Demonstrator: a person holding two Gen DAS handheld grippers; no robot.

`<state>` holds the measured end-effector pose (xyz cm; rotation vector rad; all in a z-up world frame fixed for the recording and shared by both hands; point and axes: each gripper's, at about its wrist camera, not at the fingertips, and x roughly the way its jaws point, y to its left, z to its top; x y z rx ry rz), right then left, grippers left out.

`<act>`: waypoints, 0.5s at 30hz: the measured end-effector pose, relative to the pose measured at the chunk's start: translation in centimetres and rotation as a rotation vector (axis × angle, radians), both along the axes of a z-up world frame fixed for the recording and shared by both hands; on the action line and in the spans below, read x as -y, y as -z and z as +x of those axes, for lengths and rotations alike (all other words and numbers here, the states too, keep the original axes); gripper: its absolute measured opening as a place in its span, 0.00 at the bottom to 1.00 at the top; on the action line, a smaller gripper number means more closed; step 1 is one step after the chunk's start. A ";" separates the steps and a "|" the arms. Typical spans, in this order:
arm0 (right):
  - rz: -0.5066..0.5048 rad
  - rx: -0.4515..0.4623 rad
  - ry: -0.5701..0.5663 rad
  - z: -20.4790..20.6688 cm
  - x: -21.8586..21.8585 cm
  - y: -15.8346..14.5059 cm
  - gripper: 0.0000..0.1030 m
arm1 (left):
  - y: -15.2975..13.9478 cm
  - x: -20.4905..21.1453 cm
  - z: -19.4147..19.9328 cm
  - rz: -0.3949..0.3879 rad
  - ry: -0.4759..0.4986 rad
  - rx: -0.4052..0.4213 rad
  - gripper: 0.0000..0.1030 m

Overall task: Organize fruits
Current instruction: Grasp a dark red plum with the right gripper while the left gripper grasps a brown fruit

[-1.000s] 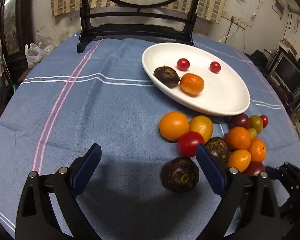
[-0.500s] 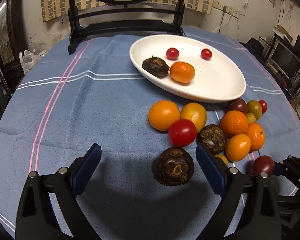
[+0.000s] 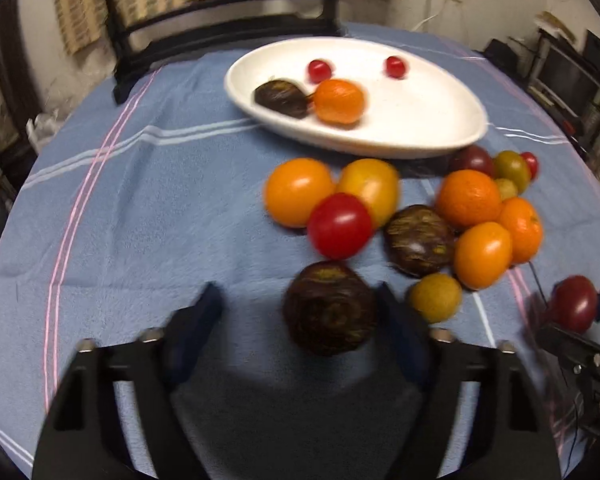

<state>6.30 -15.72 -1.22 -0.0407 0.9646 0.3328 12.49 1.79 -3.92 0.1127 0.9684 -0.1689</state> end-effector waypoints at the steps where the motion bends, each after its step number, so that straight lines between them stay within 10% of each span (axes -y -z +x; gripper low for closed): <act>1: -0.002 0.001 0.003 0.0 0.1 -0.1 0.38 | -0.1 0.4 -0.4 0.001 0.030 0.013 0.43; 5: -0.010 0.012 0.003 -0.1 0.3 -0.6 0.38 | -0.4 2.1 -1.4 0.076 0.085 0.048 0.39; 15: -0.042 0.142 -0.044 2.8 0.2 -5.2 0.38 | -7.1 1.5 -0.7 -0.044 0.131 0.117 0.39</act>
